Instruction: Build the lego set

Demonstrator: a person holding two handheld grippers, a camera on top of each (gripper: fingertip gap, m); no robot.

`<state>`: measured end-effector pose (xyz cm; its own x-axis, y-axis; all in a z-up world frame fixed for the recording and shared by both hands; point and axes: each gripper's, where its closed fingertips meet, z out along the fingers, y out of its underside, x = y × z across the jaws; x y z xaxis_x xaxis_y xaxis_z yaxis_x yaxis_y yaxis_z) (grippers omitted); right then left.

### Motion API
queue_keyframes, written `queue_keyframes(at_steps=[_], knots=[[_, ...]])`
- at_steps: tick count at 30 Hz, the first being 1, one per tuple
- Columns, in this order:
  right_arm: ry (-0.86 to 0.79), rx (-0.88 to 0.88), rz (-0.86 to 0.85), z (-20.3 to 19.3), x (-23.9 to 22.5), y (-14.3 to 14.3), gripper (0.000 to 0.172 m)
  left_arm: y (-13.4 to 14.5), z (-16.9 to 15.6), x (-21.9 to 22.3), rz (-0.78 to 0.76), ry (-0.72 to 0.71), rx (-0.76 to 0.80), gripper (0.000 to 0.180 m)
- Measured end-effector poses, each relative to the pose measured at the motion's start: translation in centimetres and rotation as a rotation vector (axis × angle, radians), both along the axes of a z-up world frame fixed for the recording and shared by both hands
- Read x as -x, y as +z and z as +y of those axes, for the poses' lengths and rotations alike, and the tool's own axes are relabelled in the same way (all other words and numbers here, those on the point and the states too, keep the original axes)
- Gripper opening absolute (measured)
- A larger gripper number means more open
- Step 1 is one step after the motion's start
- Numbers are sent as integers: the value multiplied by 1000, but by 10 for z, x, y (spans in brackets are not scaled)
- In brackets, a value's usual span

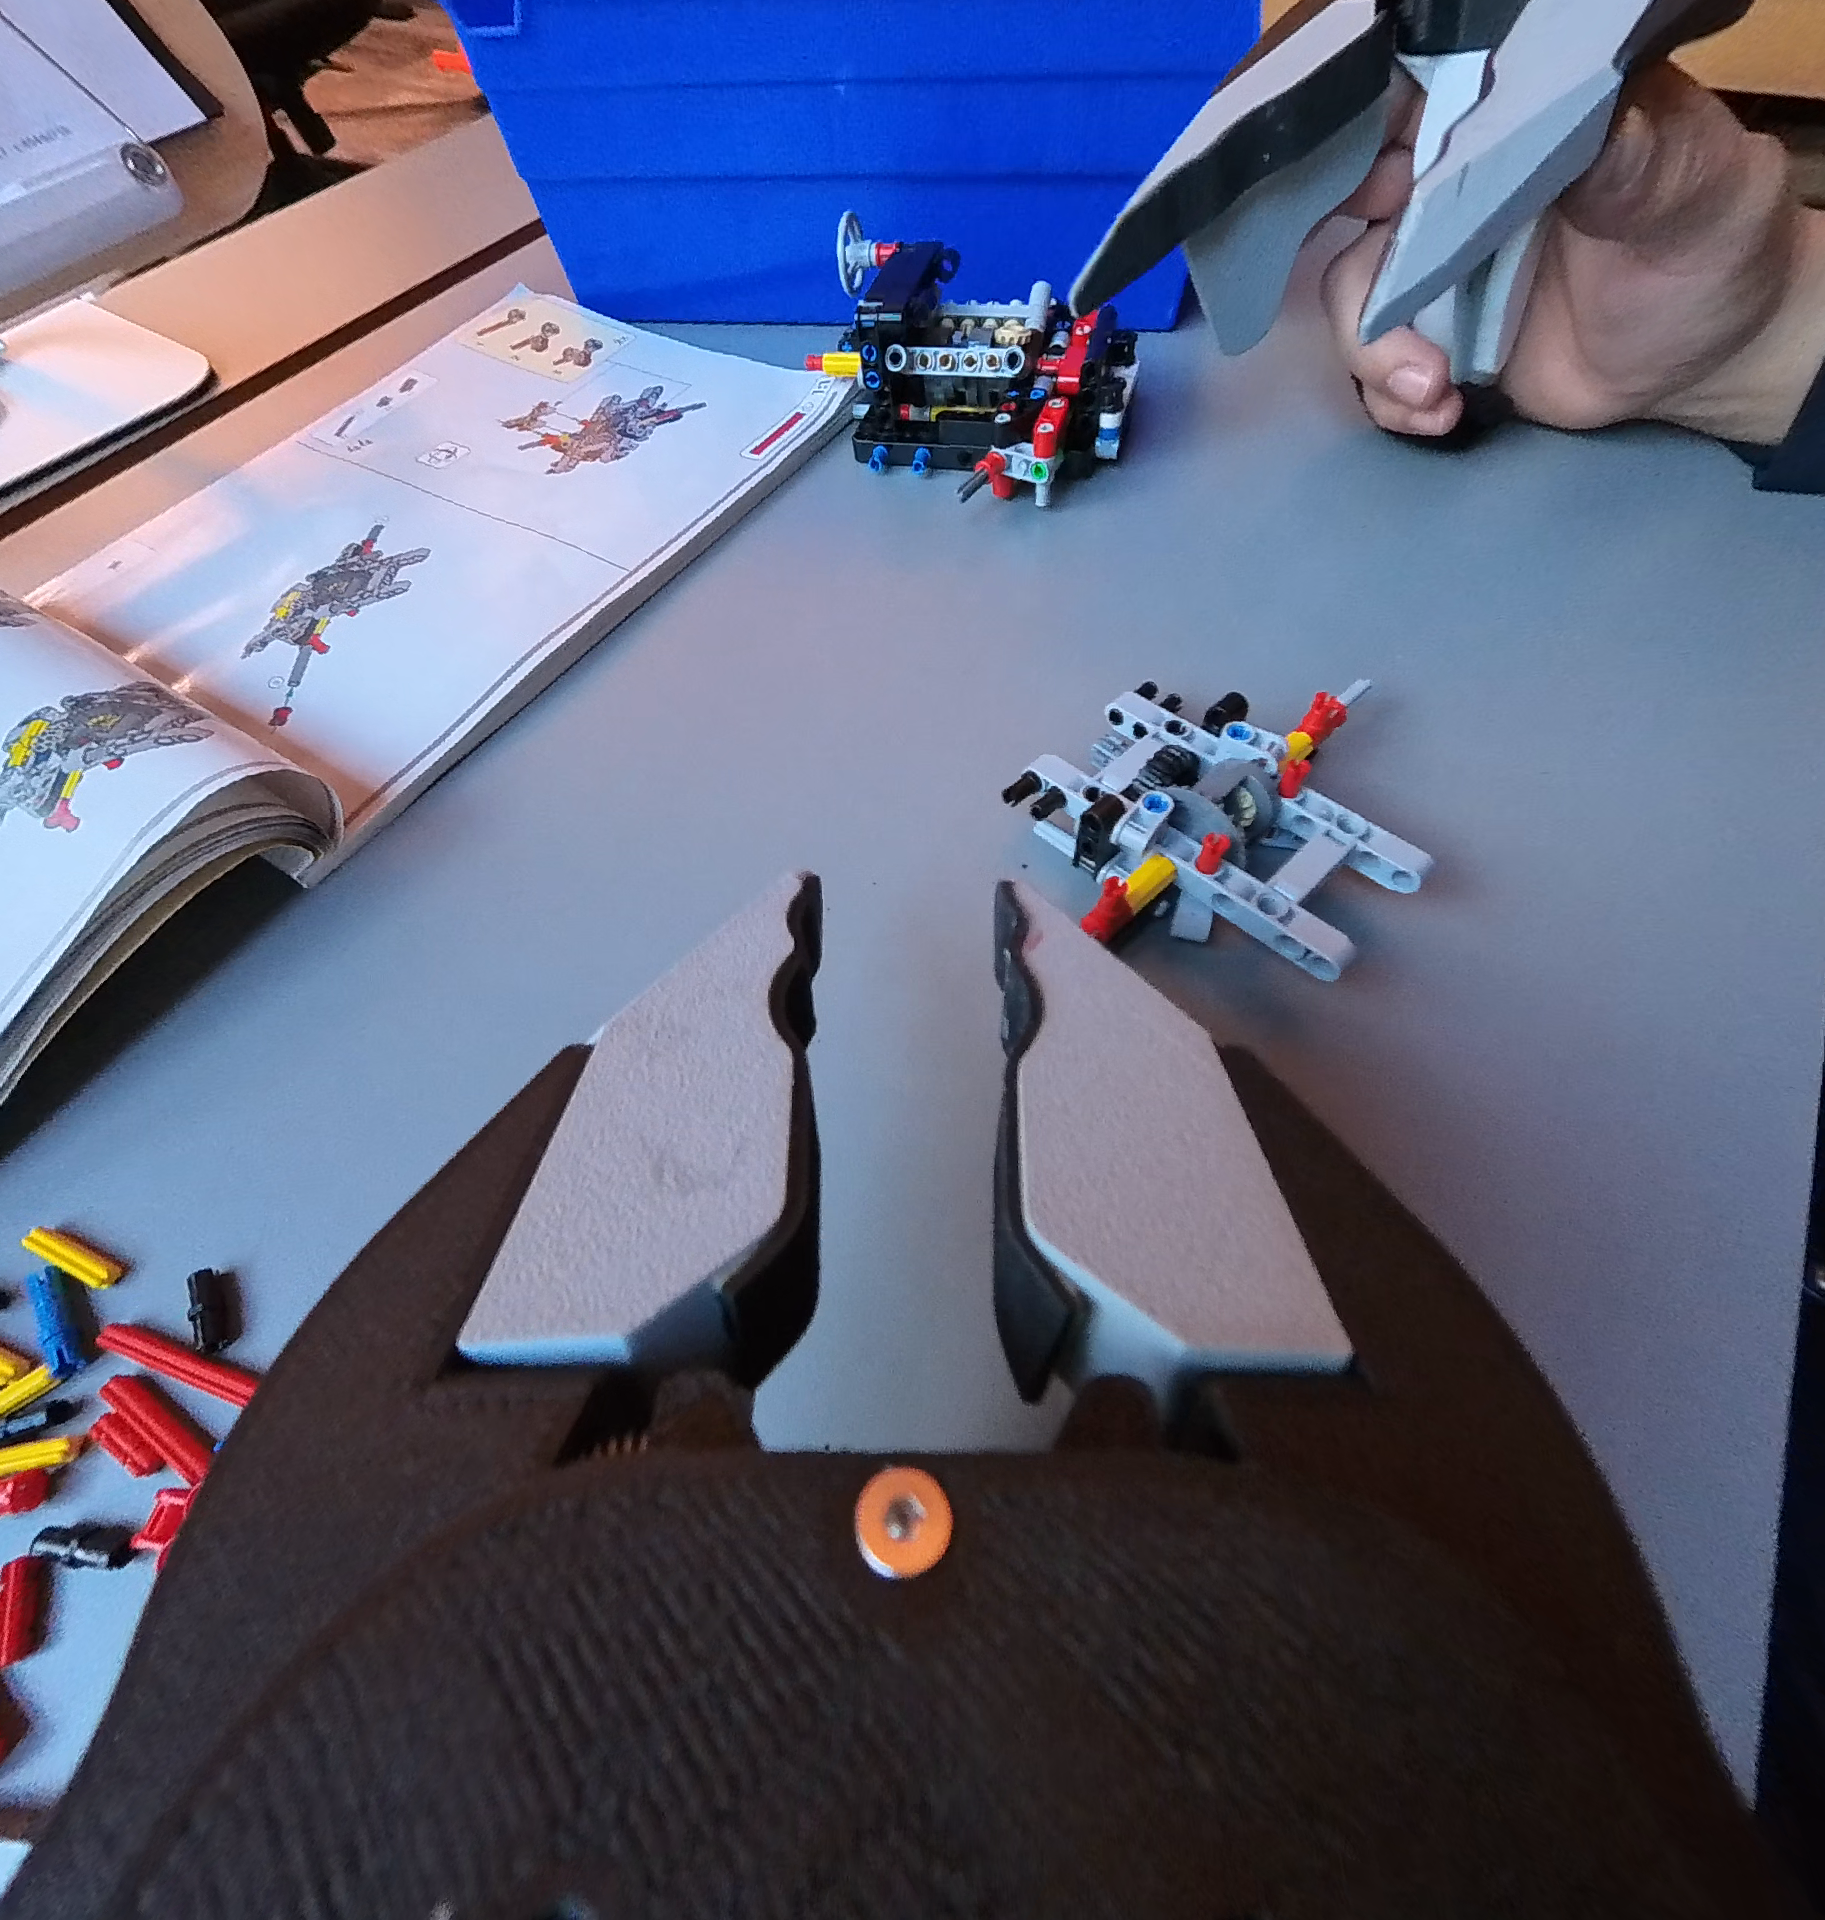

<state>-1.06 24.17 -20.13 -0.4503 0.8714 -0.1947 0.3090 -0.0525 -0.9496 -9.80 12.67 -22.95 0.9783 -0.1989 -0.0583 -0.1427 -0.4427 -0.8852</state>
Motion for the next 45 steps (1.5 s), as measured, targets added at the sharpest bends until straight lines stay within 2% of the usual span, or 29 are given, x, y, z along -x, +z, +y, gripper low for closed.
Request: queue_keyframes(at_steps=[12,19,27,33,41,45], knots=[[-14,18,-10,5,2,0,75,-8,1,-2,41,-4,42,31],[-31,26,10,8,1,3,70,-1,0,1,46,19,-2,25],[-42,11,31,9,0,5,62,-9,1,2,81,35,47,24],[-51,1,59,10,-1,8,55,-19,3,1,186,41,95,22],[-54,5,55,10,-1,7,53,-41,4,-3,520,50,178,2],[-53,11,54,11,-1,7,53,-40,4,-1,504,60,178,4]])
